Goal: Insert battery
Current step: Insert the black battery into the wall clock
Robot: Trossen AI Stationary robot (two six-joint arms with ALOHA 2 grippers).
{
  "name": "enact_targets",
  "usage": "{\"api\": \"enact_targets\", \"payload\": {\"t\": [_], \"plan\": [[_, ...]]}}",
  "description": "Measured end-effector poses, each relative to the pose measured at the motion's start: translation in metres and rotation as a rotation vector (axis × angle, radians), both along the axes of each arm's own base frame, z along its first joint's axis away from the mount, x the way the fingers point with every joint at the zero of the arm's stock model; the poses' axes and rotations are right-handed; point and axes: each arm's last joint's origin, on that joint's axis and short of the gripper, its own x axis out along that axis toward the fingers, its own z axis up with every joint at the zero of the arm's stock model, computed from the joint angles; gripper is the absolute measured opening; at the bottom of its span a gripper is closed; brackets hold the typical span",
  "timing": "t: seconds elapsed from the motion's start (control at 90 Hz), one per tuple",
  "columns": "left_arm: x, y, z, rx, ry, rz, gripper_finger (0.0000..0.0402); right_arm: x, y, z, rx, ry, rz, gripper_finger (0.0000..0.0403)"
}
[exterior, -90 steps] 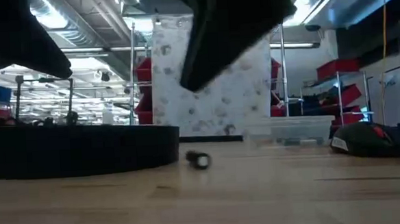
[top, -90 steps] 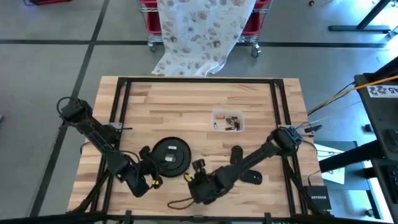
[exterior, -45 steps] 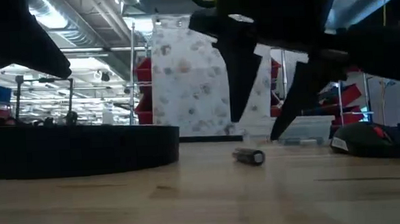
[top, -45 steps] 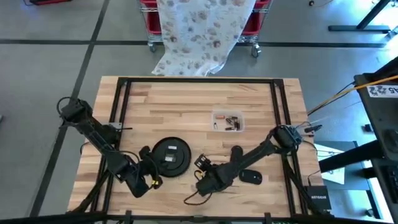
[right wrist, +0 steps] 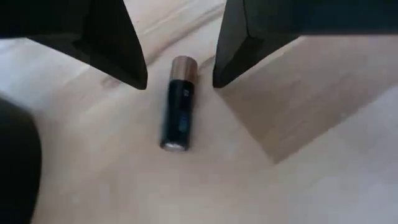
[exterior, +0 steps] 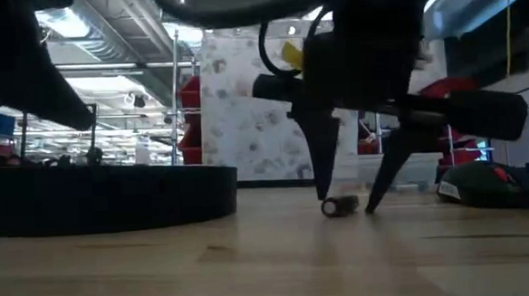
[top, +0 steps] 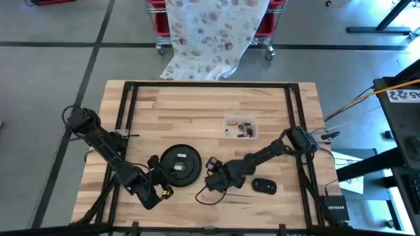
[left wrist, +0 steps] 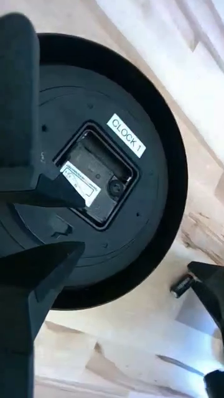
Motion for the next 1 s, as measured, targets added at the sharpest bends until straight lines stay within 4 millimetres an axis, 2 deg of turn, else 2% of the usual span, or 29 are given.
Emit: {"api": "enact_targets", "payload": {"t": [0.211,0.378,0.489,0.544,0.633,0.711,0.8,1.0], "plan": [[0.001,-0.001,-0.001,-0.005,-0.002,0.000,0.0082,0.001,-0.007,-0.006,0.117,-0.014,-0.281,0.0110],[0.001,-0.002,0.000,-0.012,-0.009,-0.003,0.0082,-0.004,-0.009,-0.013,0.174,-0.002,-0.373,0.0026],[-0.001,-0.004,0.000,-0.017,0.005,-0.017,0.0082,-0.005,-0.008,-0.008,0.166,-0.039,-0.432,0.0021],[-0.003,-0.006,0.007,-0.018,0.016,-0.021,0.0080,-0.005,-0.007,0.001,0.172,-0.074,-0.455,0.0021],[-0.005,-0.009,0.030,-0.027,0.004,-0.016,0.0069,-0.004,-0.008,0.019,0.189,-0.138,-0.493,0.0019],[-0.009,-0.005,0.044,-0.012,0.023,0.020,0.0054,0.005,-0.011,0.051,0.249,-0.257,-0.557,0.0019],[-0.015,0.007,0.046,0.016,0.089,0.101,0.0037,0.021,-0.023,0.084,0.332,-0.382,-0.644,0.0018],[-0.025,0.039,0.022,-0.039,0.297,0.318,0.0009,0.049,-0.058,0.085,0.497,-0.403,-0.792,0.0017]]}}
